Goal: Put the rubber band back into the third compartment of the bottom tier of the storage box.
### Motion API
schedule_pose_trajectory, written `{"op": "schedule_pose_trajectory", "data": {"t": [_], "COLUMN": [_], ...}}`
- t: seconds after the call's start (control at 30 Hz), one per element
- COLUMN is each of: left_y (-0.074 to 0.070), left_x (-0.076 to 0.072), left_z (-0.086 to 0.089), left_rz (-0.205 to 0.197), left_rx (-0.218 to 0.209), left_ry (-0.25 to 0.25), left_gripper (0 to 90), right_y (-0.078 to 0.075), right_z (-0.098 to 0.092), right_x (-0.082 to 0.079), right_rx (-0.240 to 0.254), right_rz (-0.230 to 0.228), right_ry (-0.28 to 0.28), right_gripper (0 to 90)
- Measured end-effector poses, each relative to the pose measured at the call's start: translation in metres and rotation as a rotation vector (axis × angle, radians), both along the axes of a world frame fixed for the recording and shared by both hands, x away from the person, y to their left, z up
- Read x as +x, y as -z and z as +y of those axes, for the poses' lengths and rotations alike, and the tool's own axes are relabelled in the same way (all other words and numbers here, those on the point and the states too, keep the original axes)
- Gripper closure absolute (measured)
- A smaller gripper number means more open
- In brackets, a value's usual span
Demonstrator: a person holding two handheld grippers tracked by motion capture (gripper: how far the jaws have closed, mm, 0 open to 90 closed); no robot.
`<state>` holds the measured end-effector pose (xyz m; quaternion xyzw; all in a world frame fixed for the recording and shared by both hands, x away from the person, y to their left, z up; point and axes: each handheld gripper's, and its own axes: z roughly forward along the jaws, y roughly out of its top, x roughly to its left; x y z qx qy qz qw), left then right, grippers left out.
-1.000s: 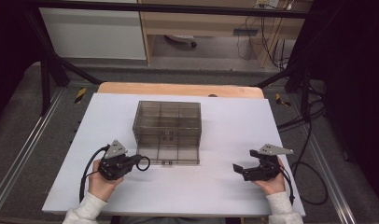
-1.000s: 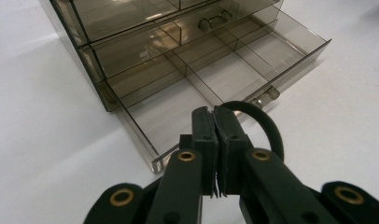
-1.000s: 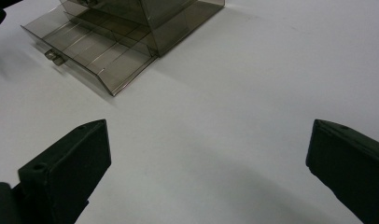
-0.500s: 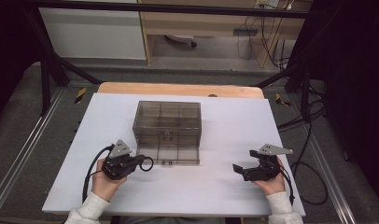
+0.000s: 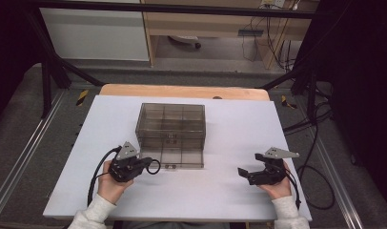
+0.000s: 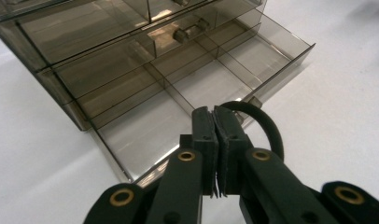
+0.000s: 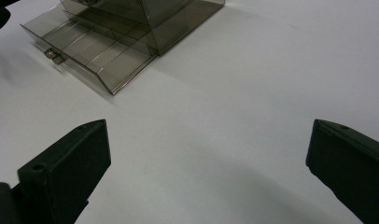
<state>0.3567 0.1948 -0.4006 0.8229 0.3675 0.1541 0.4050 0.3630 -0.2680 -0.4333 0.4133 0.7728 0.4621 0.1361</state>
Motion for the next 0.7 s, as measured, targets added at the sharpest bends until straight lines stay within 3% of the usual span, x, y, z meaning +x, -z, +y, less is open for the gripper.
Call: {"op": "schedule_pose_trajectory", "data": {"t": [0.7], "left_y": [-0.004], "left_x": [0.005], "left_z": [-0.017], "left_rz": [-0.006], "left_rx": [0.003], "left_ry": [0.030], "left_gripper": [88.0], "right_y": [0.000], "right_z": [0.000], "right_x": [0.000], "right_rx": [0.000], "right_rz": [-0.001], "right_ry": [0.001], "right_gripper": [0.6]}}
